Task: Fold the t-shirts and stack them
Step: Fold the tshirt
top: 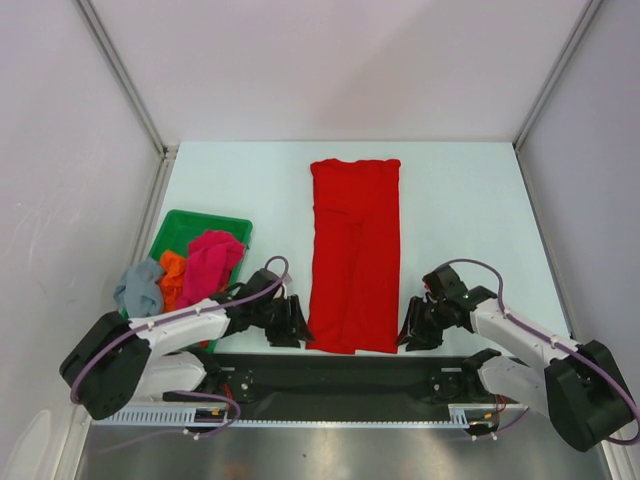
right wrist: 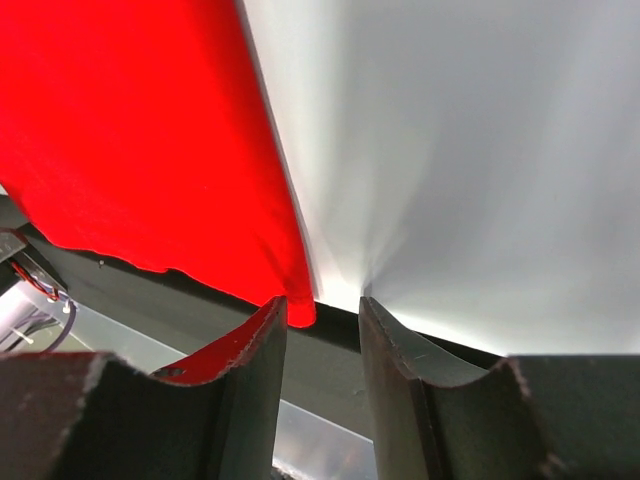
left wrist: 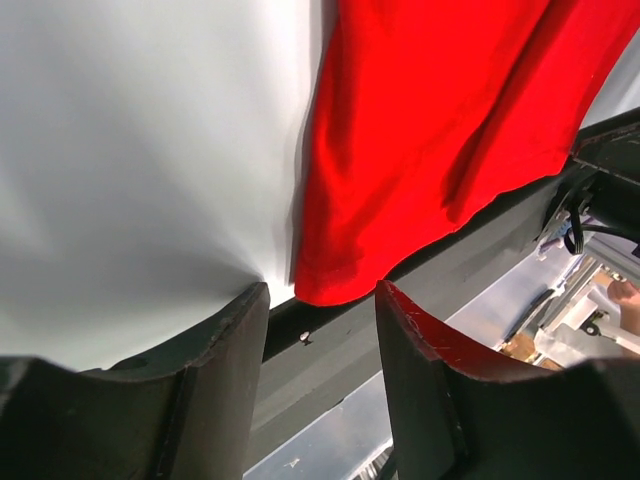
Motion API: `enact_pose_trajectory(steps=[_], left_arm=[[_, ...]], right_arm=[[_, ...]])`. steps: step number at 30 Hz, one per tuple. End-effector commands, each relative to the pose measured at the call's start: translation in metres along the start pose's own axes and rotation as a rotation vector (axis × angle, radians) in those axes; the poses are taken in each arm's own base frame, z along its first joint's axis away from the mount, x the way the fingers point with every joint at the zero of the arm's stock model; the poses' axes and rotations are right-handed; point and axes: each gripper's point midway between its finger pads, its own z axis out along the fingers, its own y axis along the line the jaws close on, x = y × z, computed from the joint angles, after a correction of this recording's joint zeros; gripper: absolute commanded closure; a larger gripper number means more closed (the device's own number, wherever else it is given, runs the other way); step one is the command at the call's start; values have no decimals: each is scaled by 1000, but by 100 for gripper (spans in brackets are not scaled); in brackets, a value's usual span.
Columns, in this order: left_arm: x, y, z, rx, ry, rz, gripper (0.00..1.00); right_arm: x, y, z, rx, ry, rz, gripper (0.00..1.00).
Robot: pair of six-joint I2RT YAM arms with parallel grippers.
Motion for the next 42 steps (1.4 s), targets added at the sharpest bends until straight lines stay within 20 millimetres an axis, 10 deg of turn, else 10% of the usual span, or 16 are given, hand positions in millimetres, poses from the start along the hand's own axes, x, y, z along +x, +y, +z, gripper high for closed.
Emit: enact_pose_trajectory(steps=[1,26,35,42], left_arm=[[-8,1,3,-19,-24,-26,47],[2,25,16,-125,39,-38,75],[-4,20,11,-118,16,4,100],[4,29,1,-119,-11,10,100]], right_arm=[[0,3,0,-24,9,-22,60],[10,-2,20,-18,54,3,61],[5,-6,17,3,26,13,91],[19,-11,3,36,42,7,100]])
